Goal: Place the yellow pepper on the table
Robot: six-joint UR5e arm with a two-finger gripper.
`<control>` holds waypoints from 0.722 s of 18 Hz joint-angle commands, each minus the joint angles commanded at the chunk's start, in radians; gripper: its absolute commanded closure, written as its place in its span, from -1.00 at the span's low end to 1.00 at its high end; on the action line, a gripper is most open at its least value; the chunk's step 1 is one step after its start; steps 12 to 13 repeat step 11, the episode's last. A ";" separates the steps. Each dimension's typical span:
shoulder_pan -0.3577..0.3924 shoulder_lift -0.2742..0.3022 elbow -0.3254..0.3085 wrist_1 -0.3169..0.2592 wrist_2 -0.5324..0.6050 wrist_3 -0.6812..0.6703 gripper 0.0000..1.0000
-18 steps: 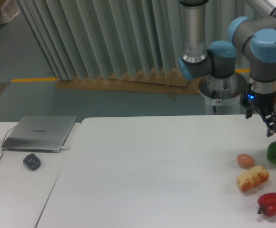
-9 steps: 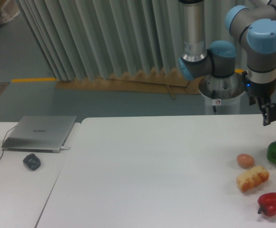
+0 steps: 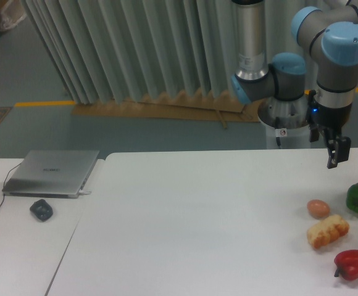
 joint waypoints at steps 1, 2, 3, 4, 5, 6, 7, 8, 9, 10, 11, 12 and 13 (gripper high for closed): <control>0.000 0.000 0.003 -0.002 0.000 0.009 -1.00; -0.002 0.000 0.003 0.000 0.002 0.011 -1.00; -0.002 -0.001 0.001 0.000 0.003 0.011 -1.00; -0.008 -0.003 0.001 -0.002 0.006 0.011 -1.00; -0.017 -0.003 0.000 0.000 0.008 0.011 -1.00; -0.020 -0.003 -0.003 -0.002 0.008 0.009 -1.00; -0.020 -0.003 -0.005 0.000 0.008 0.005 -1.00; -0.020 -0.002 -0.005 0.000 0.008 0.006 -1.00; -0.020 -0.002 -0.006 -0.002 0.006 0.008 -1.00; -0.020 -0.002 -0.006 -0.002 0.006 0.008 -1.00; -0.020 -0.002 -0.006 0.000 0.006 0.008 -1.00; -0.020 -0.002 -0.006 0.000 0.006 0.008 -1.00; -0.020 -0.002 -0.006 0.000 0.006 0.008 -1.00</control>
